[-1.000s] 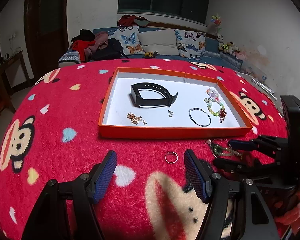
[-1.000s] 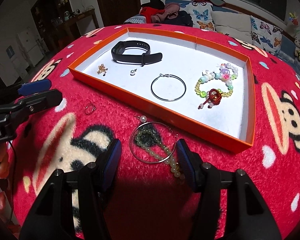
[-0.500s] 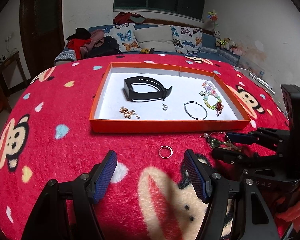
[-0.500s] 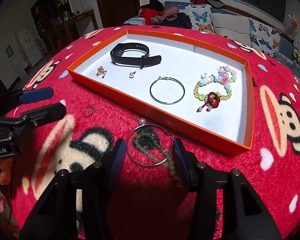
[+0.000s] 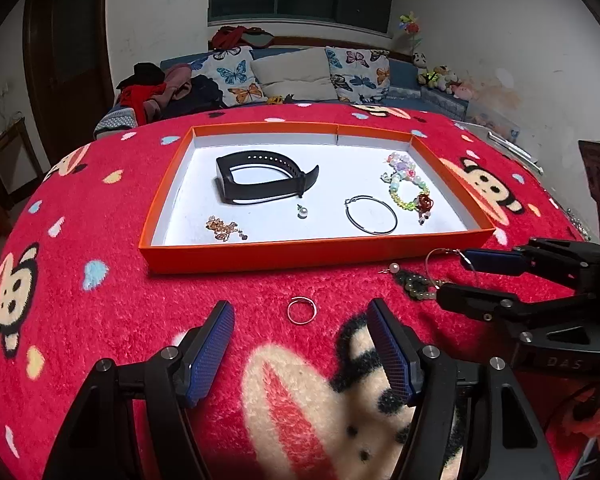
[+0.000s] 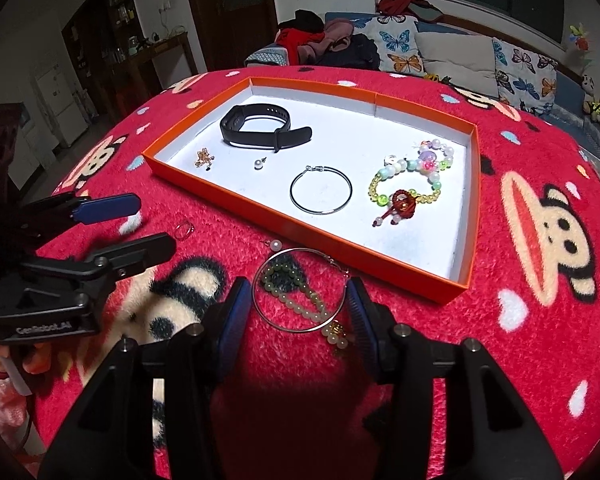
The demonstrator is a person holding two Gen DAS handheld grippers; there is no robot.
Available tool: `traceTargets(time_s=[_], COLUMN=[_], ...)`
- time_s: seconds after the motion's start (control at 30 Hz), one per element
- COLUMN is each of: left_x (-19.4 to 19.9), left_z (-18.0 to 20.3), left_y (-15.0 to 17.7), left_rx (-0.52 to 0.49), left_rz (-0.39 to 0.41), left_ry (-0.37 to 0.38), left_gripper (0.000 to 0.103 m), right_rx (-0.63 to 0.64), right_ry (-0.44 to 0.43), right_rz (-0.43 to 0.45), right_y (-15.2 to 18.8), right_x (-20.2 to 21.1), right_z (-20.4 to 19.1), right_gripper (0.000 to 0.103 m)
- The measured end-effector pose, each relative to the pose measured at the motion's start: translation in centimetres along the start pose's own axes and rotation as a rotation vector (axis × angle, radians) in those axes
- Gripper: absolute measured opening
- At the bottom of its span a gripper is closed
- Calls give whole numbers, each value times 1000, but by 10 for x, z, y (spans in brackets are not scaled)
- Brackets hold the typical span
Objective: Organize jewelry
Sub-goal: 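Move the left tool to the silver ring on the blanket and grasp it, then lift the silver ring with the left tool while the right tool grasps the second hoop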
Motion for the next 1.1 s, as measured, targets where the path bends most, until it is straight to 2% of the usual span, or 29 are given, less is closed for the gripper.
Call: traceTargets(time_s=[0.13,0.37,0.73,1.1], left_x=[-6,-13,-25,-25], left_z=[-2,4,7,-1], left_y=[0,3,7,7], left_rx=[-4,-44,-68,-29], left_rz=[-10,-16,-35,-54], left_ry=[11,37,46,40], left_gripper=[50,29,17,18], right_rx=[-9,-14,-22,-20], right_ry=[-8,-10,-14,-21], right_rz=[4,5,7,9], right_y=[0,1,0,-1], right_x=[0,0,0,0], right_z=[1,1,2,1], right_gripper=[49,49,49,49])
Point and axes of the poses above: each gripper's, at about its wrist camera, not at the fingertips, and x roughly against the way its jaws point, z to its right, y to its underside, the point moved 3 cm from there along -x, roughly the way its jaws point, and after that the axes turned 10 degrees about z, right-handed, at the moved point
